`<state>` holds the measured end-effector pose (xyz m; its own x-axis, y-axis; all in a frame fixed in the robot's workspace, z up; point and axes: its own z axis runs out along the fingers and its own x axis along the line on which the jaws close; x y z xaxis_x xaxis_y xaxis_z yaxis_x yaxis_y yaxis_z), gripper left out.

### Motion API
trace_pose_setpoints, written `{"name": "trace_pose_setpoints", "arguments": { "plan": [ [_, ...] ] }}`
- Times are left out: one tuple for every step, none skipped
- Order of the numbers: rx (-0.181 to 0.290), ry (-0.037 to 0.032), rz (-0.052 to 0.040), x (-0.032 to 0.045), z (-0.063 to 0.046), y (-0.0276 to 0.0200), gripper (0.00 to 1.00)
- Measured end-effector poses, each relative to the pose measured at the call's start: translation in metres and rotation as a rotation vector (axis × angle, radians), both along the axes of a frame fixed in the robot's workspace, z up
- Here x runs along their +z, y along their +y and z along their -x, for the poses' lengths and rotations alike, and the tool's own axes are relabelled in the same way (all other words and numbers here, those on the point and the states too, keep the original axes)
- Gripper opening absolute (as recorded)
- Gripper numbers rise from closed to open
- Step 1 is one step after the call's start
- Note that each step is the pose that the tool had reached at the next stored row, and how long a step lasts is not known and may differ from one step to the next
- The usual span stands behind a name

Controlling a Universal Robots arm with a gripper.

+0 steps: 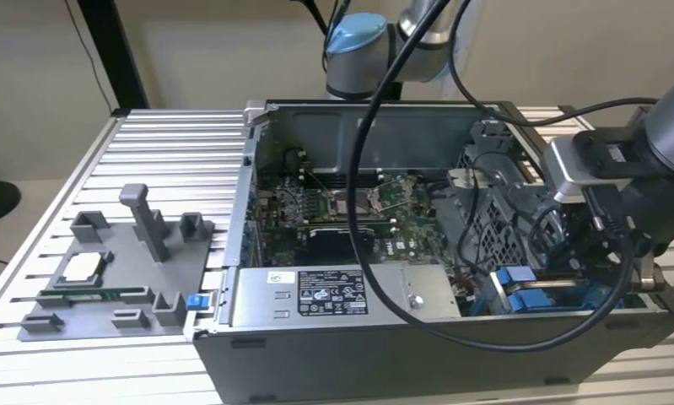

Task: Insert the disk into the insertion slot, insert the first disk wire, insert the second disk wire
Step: 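Insert the second disk wire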

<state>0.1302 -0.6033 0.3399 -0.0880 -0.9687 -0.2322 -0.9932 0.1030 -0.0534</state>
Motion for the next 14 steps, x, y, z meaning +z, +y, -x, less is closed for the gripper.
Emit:
{"name": "trace_pose_setpoints", "arguments": {
  "plan": [
    [0.004, -0.0006, 0.0, -0.0003, 0.0, 0.0, 0.0],
    [0.008, -0.0015, -0.0001, -0.0006, 0.0, 0.0, 0.0],
    [0.012, -0.0025, 0.0, -0.0008, 0.0, 0.0, 0.0],
    [0.016, -0.0034, 0.0001, -0.0008, 0.0, 0.0, 0.0],
    [0.019, -0.0043, 0.0, -0.0009, 0.0, 0.0, 0.0],
    [0.023, -0.0055, -0.0001, -0.0009, 0.0, 0.0, 0.0],
    [0.026, -0.0067, -0.0001, -0.001, -0.0001, 0.0, 0.0],
    [0.03, -0.0081, -0.0003, -0.001, -0.0001, 0.0, 0.0],
    [0.033, -0.0096, -0.0004, -0.0009, -0.0001, 0.0, 0.0],
    [0.036, -0.0109, -0.0005, -0.0009, 0.0, 0.0, 0.0],
    [0.039, -0.0123, -0.0007, -0.0009, 0.0, 0.0, 0.0],
    [0.042, -0.0129, -0.0007, -0.0009, 0.0, 0.0, 0.0],
    [0.045, -0.0137, -0.0008, -0.0009, 0.0, 0.0, 0.0],
    [0.048, -0.0142, -0.0008, -0.0009, 0.0, 0.0, 0.0]
  ]
}}
